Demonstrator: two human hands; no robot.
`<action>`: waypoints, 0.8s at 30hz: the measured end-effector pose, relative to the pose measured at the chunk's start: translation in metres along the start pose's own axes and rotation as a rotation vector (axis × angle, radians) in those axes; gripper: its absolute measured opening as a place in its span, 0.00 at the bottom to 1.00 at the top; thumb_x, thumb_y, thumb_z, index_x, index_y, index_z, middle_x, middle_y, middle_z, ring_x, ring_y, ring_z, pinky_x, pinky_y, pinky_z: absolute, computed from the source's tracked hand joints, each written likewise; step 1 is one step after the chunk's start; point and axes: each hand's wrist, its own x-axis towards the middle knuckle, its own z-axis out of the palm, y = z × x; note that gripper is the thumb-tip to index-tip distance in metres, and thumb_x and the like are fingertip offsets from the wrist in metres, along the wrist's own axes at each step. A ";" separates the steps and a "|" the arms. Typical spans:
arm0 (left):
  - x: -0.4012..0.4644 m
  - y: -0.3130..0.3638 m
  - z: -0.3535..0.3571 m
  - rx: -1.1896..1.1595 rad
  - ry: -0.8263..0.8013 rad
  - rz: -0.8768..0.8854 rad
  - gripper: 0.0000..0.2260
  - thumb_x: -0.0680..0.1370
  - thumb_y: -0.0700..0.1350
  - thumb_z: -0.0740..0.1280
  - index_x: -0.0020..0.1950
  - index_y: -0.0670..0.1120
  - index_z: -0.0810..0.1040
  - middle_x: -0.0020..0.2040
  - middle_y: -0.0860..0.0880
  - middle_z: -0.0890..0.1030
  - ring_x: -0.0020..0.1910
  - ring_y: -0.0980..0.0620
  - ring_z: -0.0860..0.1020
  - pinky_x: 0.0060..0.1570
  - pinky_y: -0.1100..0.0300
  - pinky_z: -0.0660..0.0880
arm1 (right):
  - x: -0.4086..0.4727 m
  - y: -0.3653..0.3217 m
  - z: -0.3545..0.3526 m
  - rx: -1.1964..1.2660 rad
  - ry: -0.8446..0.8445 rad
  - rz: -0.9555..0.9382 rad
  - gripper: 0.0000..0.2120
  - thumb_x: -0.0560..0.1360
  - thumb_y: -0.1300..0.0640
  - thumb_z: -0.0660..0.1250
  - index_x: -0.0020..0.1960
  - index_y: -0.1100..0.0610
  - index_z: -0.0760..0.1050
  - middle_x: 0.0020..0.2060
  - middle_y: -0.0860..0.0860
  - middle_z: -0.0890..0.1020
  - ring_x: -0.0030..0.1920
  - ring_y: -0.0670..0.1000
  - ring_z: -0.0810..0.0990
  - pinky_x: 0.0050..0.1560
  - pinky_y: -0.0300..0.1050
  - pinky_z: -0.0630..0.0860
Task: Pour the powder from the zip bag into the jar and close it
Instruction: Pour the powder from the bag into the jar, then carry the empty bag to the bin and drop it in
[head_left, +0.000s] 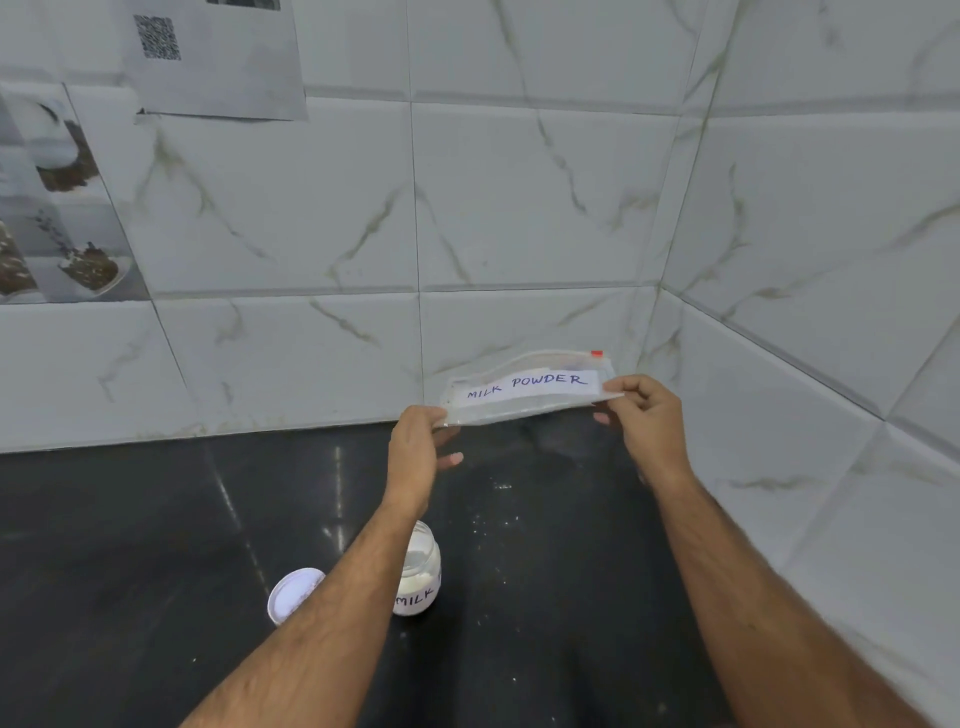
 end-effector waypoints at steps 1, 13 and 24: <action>-0.002 0.001 0.002 -0.083 0.018 -0.046 0.11 0.82 0.44 0.57 0.44 0.44 0.76 0.53 0.45 0.80 0.49 0.50 0.82 0.46 0.49 0.82 | -0.003 -0.001 -0.003 0.042 0.010 0.001 0.12 0.77 0.70 0.65 0.41 0.57 0.80 0.40 0.51 0.86 0.44 0.50 0.85 0.44 0.41 0.84; -0.013 -0.022 0.018 -0.196 -0.114 -0.180 0.21 0.78 0.33 0.68 0.69 0.41 0.69 0.54 0.45 0.85 0.54 0.45 0.84 0.48 0.55 0.82 | -0.035 0.023 -0.039 0.105 -0.006 0.117 0.17 0.73 0.72 0.70 0.54 0.54 0.74 0.45 0.51 0.88 0.48 0.54 0.87 0.47 0.49 0.82; -0.076 -0.032 0.048 0.185 -0.398 -0.117 0.14 0.78 0.32 0.60 0.53 0.45 0.80 0.49 0.47 0.85 0.43 0.52 0.80 0.36 0.64 0.75 | -0.063 0.026 -0.111 0.150 -0.176 0.466 0.14 0.81 0.53 0.66 0.61 0.60 0.80 0.47 0.55 0.88 0.45 0.53 0.87 0.44 0.47 0.82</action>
